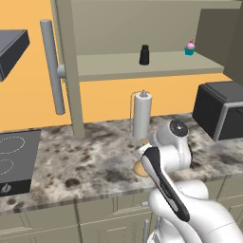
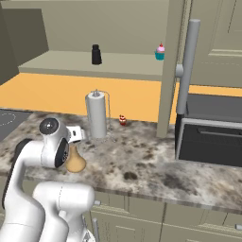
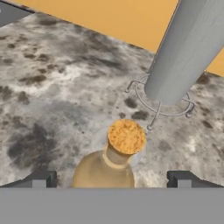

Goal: Pick the shaker and oil and vinegar bottle from the counter and place them in the cabinet.

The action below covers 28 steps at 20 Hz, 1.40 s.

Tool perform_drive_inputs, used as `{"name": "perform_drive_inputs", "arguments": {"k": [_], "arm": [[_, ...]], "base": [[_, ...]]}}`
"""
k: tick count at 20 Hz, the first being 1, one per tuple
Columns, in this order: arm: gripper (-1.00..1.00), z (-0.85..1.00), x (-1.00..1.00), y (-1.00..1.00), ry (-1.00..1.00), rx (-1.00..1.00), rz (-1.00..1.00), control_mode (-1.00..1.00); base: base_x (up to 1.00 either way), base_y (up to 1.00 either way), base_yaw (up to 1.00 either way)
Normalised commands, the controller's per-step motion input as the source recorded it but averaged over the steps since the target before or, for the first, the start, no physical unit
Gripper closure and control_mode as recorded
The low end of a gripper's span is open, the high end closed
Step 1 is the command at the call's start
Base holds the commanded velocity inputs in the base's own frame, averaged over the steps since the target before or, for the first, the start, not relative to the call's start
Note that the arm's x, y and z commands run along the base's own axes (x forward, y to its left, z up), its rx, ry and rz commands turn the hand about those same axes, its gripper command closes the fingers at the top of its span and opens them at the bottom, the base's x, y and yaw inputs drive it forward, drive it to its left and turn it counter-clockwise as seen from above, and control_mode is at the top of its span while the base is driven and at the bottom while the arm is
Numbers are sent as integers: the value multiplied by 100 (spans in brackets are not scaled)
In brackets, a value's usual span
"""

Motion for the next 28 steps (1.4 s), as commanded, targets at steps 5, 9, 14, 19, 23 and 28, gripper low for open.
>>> {"name": "perform_drive_inputs", "arguments": {"k": [5,9,14,19,23,28], "arm": [[-100,-17,-11,-3,-8,5,0,-100],[-100,-18,0,-3,-7,3,0,-100],[-100,-31,1,-9,-4,0,-2,-100],[-100,-3,-1,-7,-1,0,-1,-100],[-100,-9,0,0,0,0,0,-100],[-100,-18,10,0,-3,0,0,-100]], "base": [[0,0,0],[0,0,0],[0,0,0],[0,0,0],[0,0,0],[0,0,0]]}}
